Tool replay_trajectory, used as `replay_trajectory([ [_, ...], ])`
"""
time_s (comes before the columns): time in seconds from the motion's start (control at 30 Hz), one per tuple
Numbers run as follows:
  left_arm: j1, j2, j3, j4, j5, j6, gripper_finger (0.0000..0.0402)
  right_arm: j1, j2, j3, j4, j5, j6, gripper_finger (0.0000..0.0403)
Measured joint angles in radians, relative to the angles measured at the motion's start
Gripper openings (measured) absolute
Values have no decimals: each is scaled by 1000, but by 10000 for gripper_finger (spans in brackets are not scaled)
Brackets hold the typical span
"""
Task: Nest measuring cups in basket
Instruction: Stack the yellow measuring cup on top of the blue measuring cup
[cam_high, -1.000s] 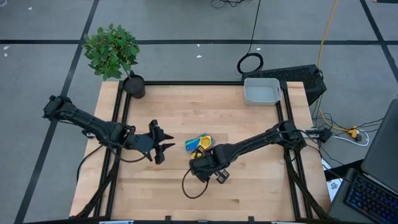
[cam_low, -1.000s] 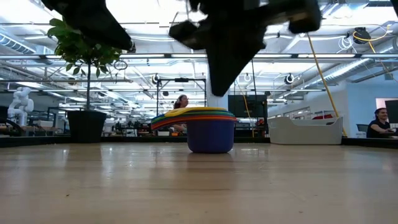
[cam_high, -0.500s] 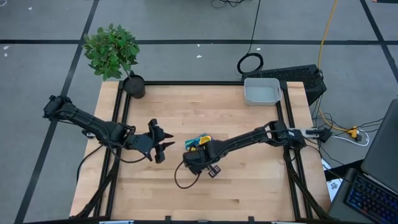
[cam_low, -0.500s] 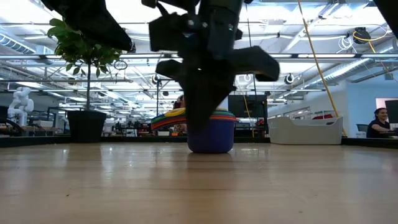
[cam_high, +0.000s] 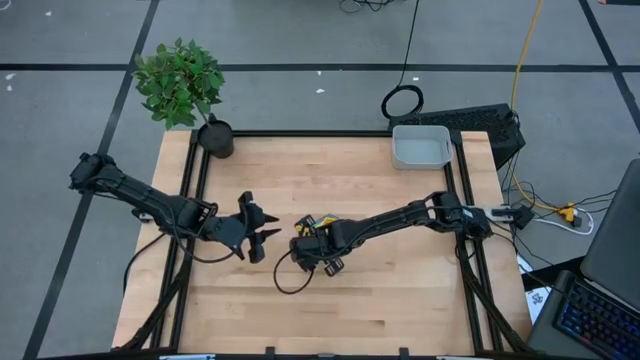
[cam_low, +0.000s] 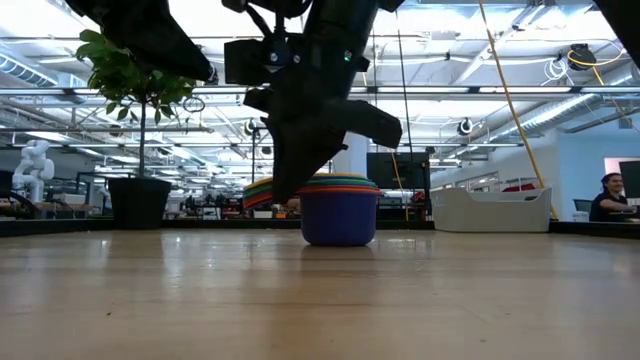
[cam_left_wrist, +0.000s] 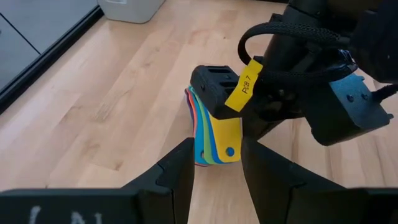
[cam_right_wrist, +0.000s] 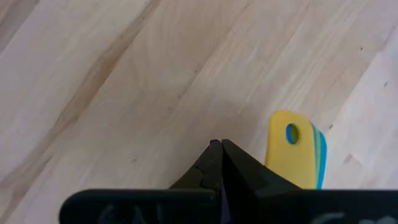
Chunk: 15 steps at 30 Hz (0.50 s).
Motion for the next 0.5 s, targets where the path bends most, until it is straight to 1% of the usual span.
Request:
replay_trajectory([
  [0.23, 0, 0, 0, 0, 0, 4, 136, 9, 0, 0, 48, 0, 2, 0],
  [0.4, 0, 0, 0, 1, 0, -6, 136, -19, 0, 0, 122, 5, 3, 0],
  [0.5, 0, 0, 0, 1, 0, -9, 136, -33, 0, 0, 129, 6, 2, 0],
])
